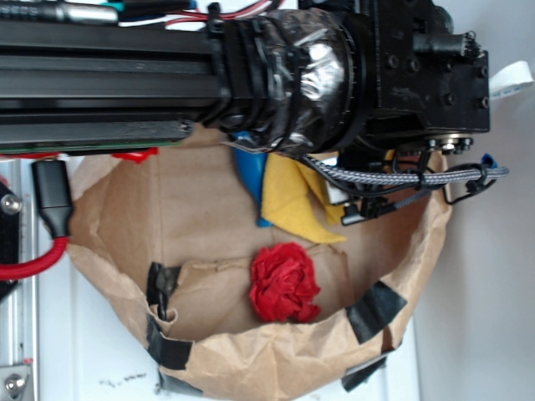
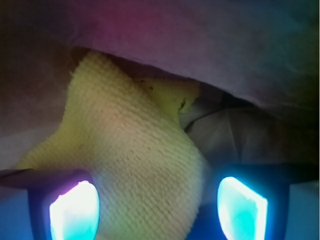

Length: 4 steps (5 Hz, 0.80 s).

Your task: Grab the yellow cloth.

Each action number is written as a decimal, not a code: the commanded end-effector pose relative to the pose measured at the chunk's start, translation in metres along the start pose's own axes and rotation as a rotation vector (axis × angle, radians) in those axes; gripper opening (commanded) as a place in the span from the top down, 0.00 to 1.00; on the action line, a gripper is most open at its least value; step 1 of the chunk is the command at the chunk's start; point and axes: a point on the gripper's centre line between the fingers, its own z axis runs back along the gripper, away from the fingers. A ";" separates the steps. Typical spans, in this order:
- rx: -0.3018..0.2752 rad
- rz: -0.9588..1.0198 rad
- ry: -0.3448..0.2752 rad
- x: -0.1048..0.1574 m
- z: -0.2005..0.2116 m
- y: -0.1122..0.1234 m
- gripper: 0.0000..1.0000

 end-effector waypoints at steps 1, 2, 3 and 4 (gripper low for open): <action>0.021 -0.029 -0.061 0.012 0.001 0.003 0.00; 0.050 -0.030 -0.025 0.016 -0.020 0.007 0.00; 0.045 -0.002 0.002 0.020 -0.024 0.009 1.00; 0.046 0.006 -0.002 0.020 -0.022 0.009 1.00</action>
